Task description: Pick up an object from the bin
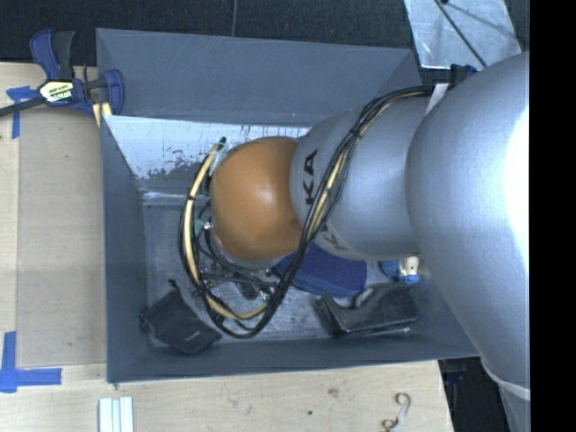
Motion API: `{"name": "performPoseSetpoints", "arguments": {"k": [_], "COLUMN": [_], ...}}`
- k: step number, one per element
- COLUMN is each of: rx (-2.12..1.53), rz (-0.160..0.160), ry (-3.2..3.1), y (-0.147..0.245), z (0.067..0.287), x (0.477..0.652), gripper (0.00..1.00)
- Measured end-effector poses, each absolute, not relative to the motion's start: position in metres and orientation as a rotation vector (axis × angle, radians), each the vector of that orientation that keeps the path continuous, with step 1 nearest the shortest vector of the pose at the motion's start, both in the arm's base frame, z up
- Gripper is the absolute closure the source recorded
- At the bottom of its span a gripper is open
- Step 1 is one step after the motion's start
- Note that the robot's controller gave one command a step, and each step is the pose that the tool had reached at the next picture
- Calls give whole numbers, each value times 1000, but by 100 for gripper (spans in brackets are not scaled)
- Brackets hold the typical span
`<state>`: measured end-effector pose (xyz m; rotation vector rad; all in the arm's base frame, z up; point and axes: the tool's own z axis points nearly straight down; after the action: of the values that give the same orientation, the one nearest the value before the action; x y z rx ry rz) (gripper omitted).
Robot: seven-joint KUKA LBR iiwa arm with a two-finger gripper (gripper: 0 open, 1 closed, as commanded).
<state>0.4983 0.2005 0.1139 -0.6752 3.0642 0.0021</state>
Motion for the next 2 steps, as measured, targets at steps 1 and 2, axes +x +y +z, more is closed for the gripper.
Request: {"name": "performPoseSetpoints", "arguments": {"k": [1,2], "rx": [-674,-674], "rz": [2,2], "ry": [3064,3065], "y": [200,200], "z": [114,114], "x": [498,498], "gripper": [0,100]}}
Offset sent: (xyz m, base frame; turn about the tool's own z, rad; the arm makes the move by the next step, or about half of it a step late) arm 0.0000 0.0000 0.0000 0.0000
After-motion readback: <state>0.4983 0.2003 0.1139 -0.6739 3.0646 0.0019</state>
